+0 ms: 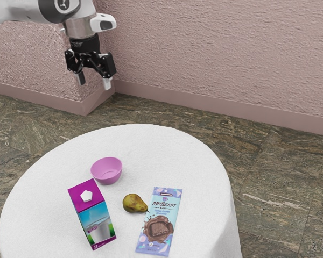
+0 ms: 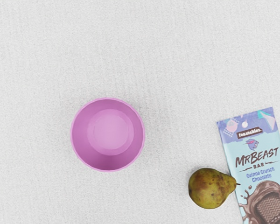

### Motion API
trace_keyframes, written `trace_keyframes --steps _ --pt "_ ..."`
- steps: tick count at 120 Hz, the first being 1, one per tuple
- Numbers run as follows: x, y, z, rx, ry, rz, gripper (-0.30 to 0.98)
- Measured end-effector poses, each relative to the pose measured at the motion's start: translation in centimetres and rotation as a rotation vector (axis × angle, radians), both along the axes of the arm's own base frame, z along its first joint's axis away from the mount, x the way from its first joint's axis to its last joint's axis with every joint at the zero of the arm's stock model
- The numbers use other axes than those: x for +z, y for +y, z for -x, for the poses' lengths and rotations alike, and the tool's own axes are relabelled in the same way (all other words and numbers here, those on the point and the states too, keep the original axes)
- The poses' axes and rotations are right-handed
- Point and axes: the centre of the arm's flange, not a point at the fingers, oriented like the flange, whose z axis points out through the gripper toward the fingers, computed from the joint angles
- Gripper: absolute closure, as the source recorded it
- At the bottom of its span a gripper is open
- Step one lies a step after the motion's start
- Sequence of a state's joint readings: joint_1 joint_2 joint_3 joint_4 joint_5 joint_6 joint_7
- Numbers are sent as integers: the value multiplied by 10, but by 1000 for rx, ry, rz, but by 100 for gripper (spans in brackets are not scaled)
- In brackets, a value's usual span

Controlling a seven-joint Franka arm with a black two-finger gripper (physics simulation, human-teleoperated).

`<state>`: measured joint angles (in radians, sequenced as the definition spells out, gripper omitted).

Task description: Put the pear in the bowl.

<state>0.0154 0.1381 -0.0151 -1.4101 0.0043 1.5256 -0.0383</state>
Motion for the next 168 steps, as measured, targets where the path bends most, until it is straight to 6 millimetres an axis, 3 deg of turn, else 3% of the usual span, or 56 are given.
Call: trace_keyframes --steps 35,42,54,67,93,102,114,128,168 --pt "-6 0 -3 5 6 1 0" --pt "-29 -10 -5 -12 25 2 0" --pt "-91 -31 -13 -46 69 7 0" --pt "-132 -46 -28 -70 64 14 0" --pt "-197 -65 -49 -72 17 28 0" --pt "-207 -67 -52 -35 -14 34 0" --pt "-215 -67 -50 93 -35 37 0" --pt "-223 -67 -45 393 -44 36 0" --pt "-276 -65 -38 1074 -34 24 0"
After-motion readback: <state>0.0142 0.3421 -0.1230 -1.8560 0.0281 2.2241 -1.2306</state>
